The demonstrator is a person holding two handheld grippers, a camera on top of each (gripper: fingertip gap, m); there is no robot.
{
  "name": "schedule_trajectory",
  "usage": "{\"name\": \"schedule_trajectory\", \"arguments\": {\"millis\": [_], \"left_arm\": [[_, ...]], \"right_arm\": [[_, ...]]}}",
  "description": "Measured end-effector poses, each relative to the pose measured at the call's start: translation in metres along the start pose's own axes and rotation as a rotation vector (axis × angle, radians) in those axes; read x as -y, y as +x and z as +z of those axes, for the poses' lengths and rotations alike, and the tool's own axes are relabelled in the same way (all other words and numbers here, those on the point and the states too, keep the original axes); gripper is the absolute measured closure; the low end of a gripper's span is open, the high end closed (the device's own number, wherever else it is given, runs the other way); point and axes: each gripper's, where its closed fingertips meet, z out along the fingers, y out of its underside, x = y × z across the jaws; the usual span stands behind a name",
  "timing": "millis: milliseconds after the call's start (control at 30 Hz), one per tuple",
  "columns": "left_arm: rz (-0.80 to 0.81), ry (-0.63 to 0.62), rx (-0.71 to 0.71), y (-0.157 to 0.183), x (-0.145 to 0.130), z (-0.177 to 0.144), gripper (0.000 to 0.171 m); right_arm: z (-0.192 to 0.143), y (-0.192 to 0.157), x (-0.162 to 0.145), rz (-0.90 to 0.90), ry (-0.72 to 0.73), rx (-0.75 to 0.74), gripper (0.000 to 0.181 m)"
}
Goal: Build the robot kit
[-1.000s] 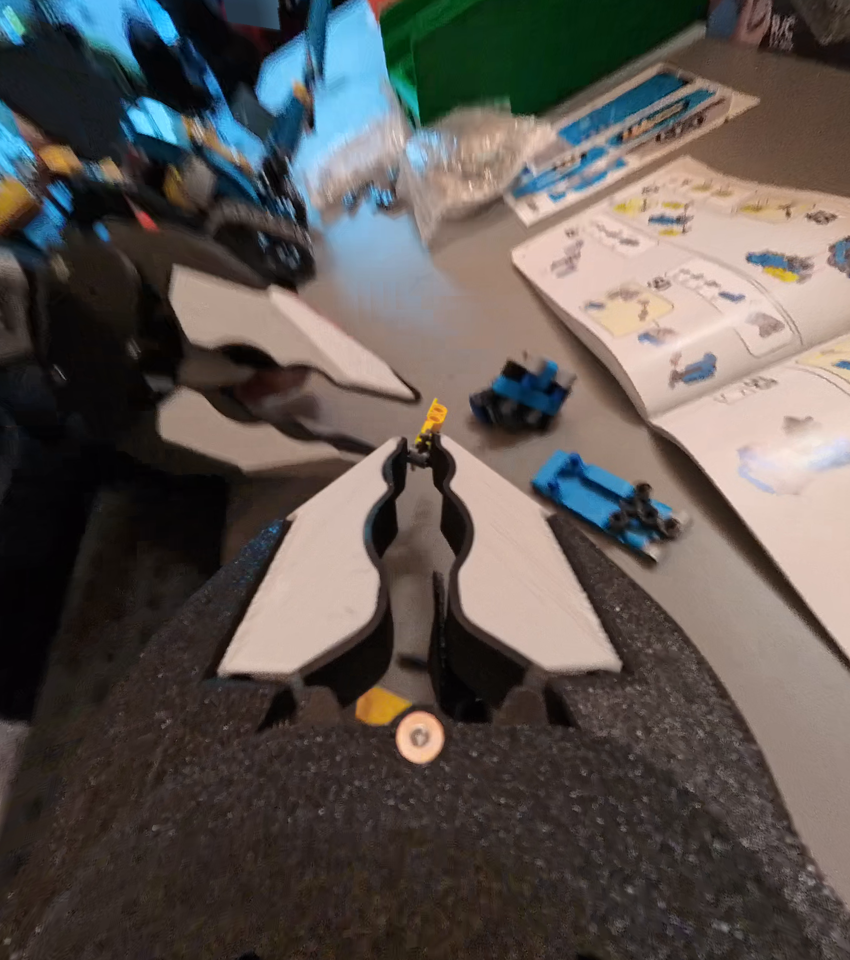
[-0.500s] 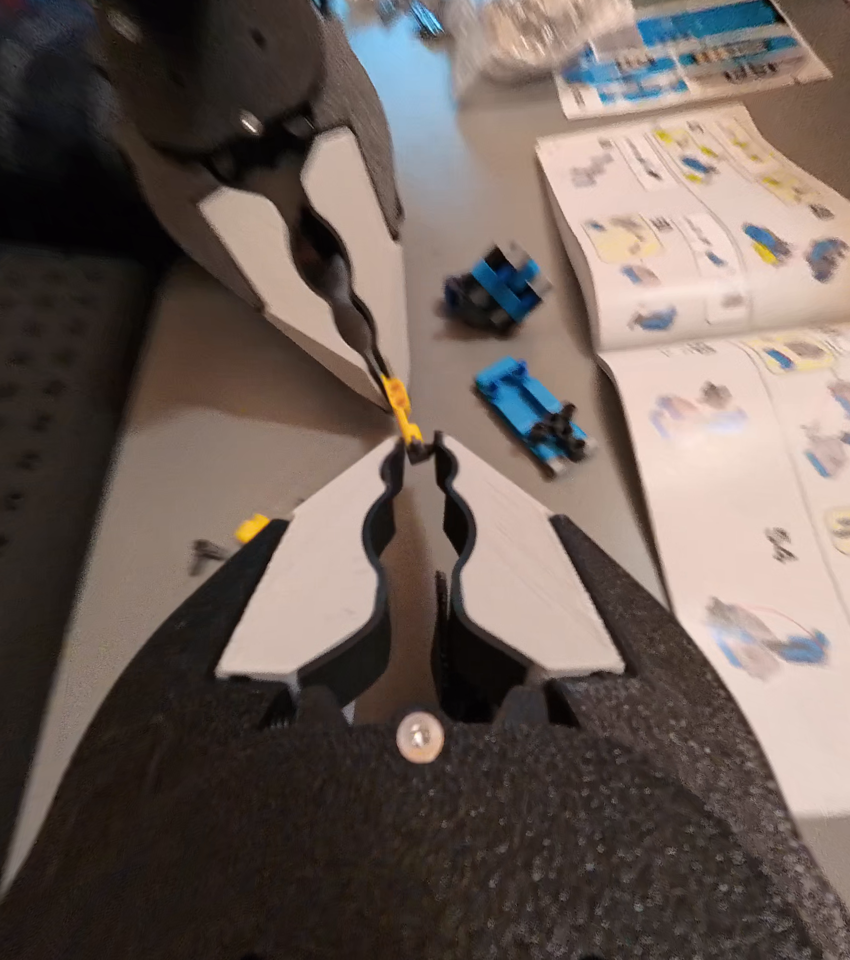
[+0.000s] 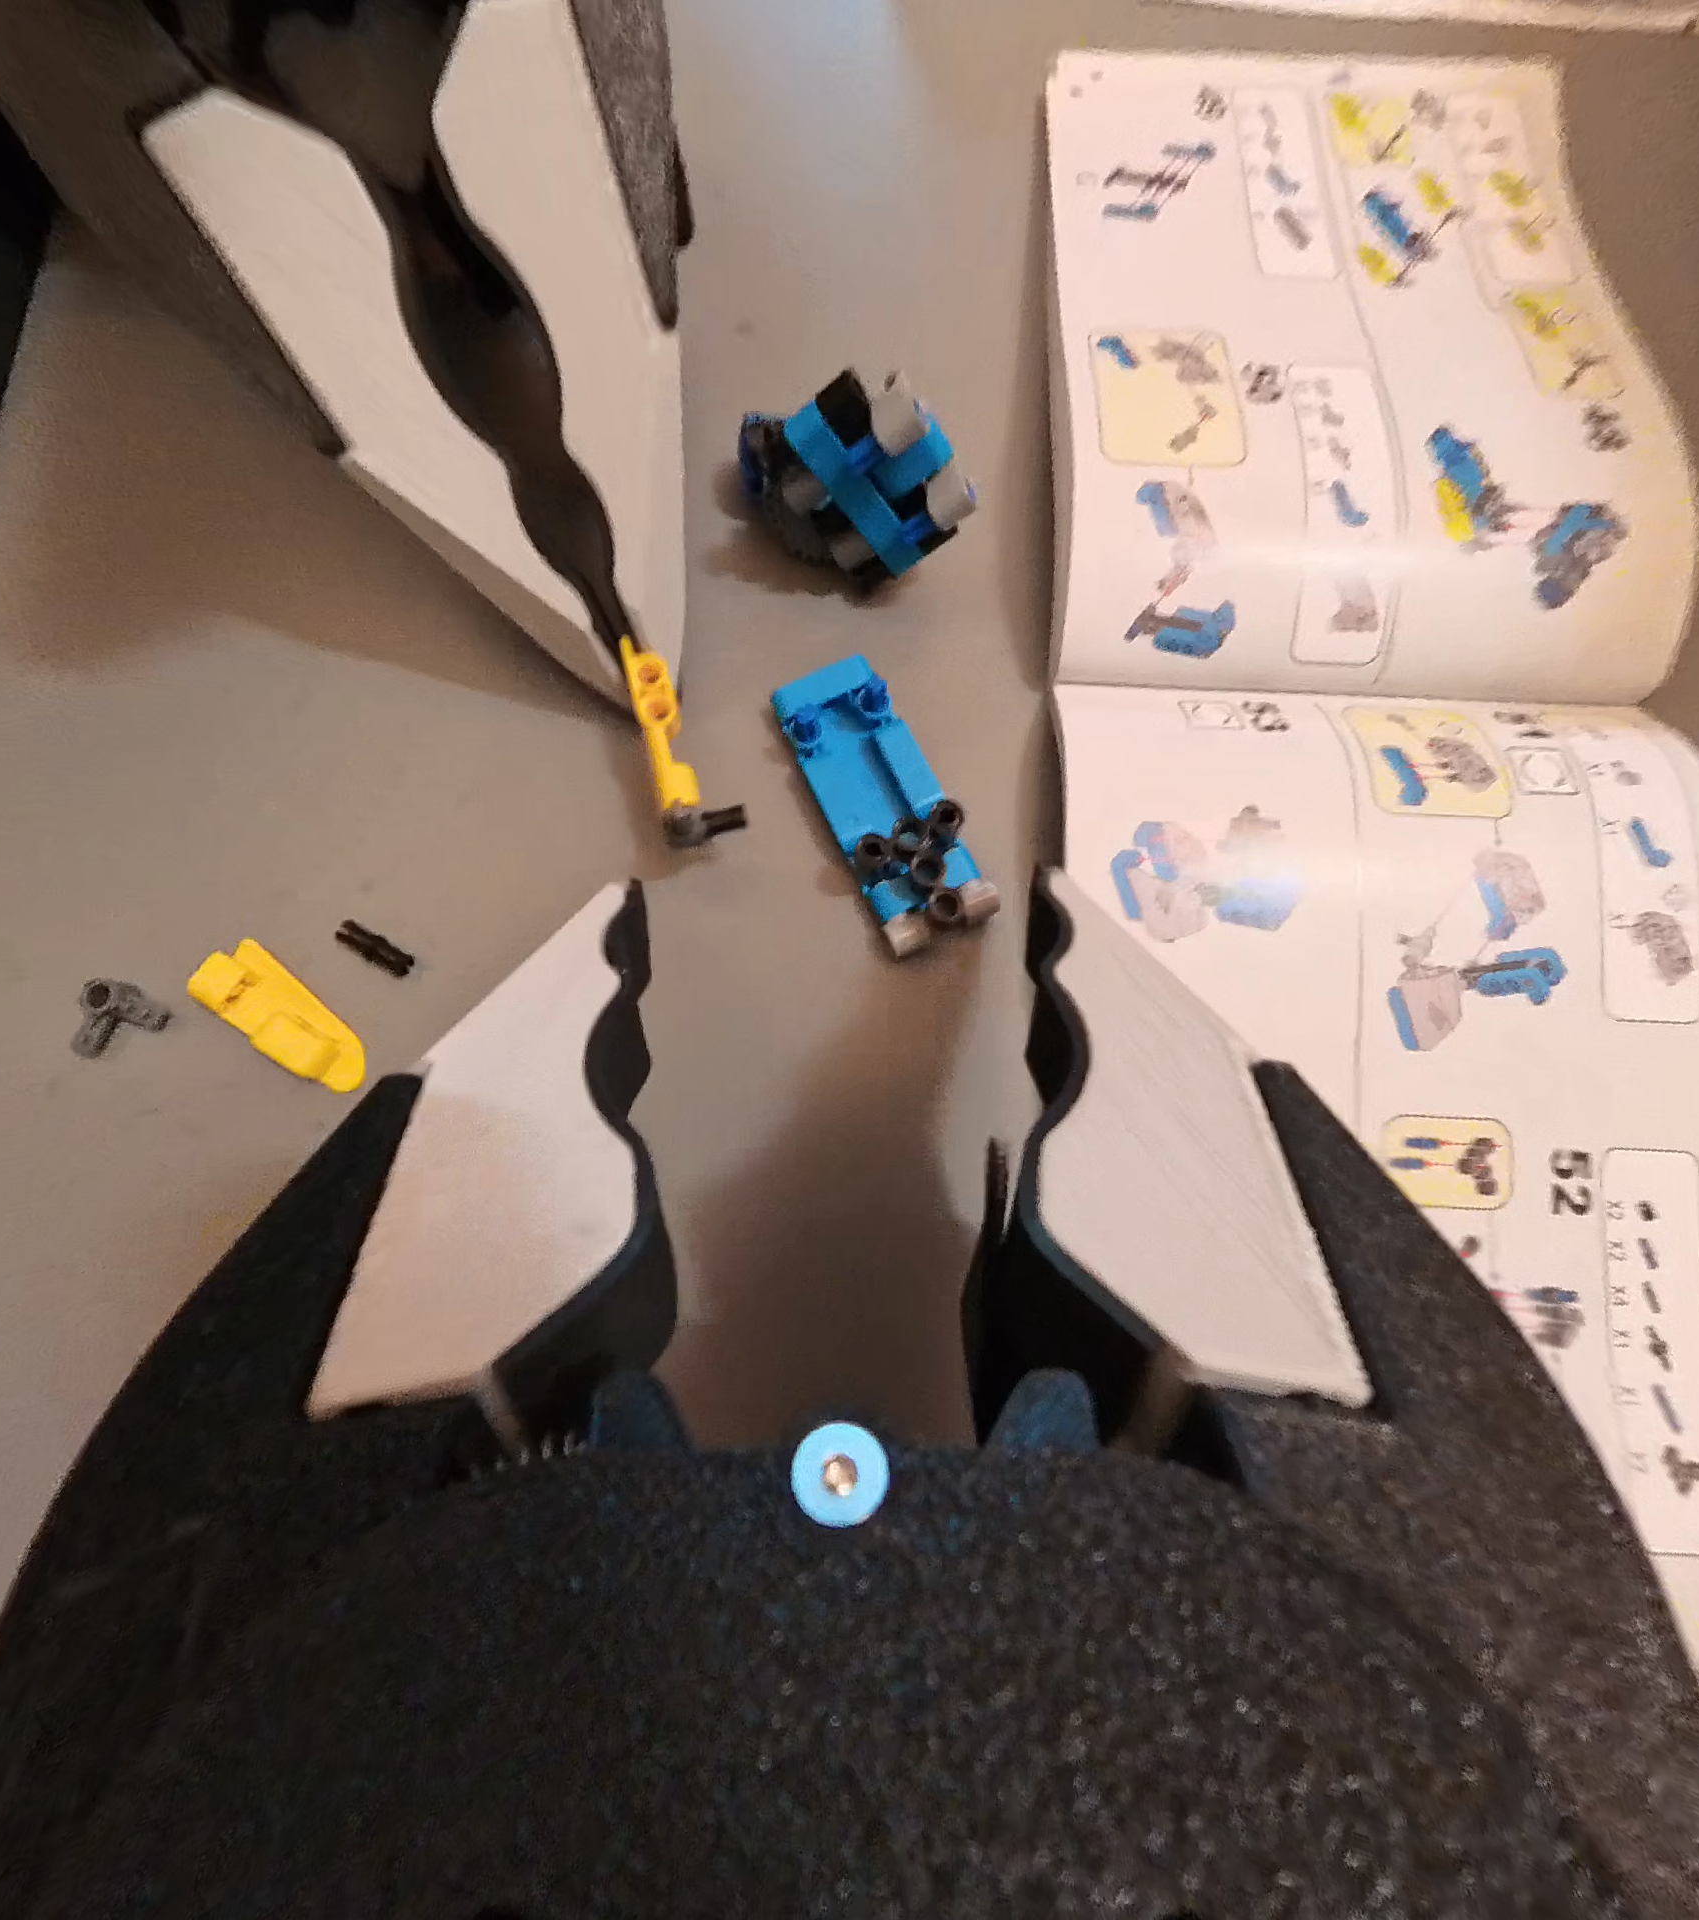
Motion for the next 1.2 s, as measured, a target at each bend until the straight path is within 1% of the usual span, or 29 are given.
{"name": "schedule_trajectory", "arguments": {"millis": [67,133,200,333,367,433,500,533,667,733,833,1000,1033,1133,1200], "left_arm": [[-0.021,0.002,-0.019,0.002,0.002,0.001,0.171],[-0.039,-0.006,-0.007,0.001,0.004,0.005,0.170],[-0.022,-0.022,0.009,0.001,0.006,0.010,0.170],[0.002,-0.045,0.037,0.000,0.013,0.018,0.170],[0.000,-0.049,0.044,-0.001,0.015,0.020,0.170],[0.002,-0.048,0.059,-0.003,0.016,0.022,0.171],[-0.015,-0.048,0.056,-0.003,0.017,0.023,0.171],[-0.027,-0.045,0.055,-0.004,0.018,0.023,0.171],[-0.049,-0.046,0.065,-0.008,0.019,0.024,0.170],[-0.050,-0.047,0.065,-0.008,0.019,0.025,0.170],[-0.051,-0.047,0.062,-0.008,0.020,0.026,0.170],[-0.095,-0.040,0.054,-0.011,0.021,0.026,0.169],[-0.102,-0.040,0.060,-0.013,0.021,0.026,0.166],[-0.105,-0.033,0.094,-0.019,0.025,0.018,0.145],[-0.114,-0.021,0.100,-0.023,0.030,0.011,0.139]], "right_arm": [[0.003,-0.002,-0.006,0.005,-0.027,0.012,0.108],[0.002,-0.005,-0.005,-0.004,-0.006,-0.010,0.116],[-0.003,-0.007,0.000,-0.001,0.026,-0.045,0.118],[-0.009,-0.021,-0.001,0.092,0.065,-0.057,0.129],[-0.010,-0.019,-0.005,0.106,0.058,-0.092,0.133],[-0.012,-0.018,-0.013,0.116,0.051,-0.138,0.148],[-0.014,-0.017,-0.010,0.129,0.095,-0.159,0.162],[-0.014,-0.016,-0.008,0.135,0.110,-0.158,0.165],[-0.006,-0.016,-0.015,0.147,0.060,-0.144,0.160],[-0.005,-0.013,-0.016,0.140,0.051,-0.166,0.160],[-0.006,-0.007,-0.018,0.138,0.048,-0.208,0.173],[-0.005,-0.004,-0.018,0.214,0.052,-0.165,0.173],[-0.005,-0.004,-0.018,0.229,0.052,-0.147,0.173],[-0.003,-0.005,-0.021,0.254,0.027,-0.101,0.173],[-0.001,-0.003,-0.024,0.253,0.002,-0.096,0.174]]}}
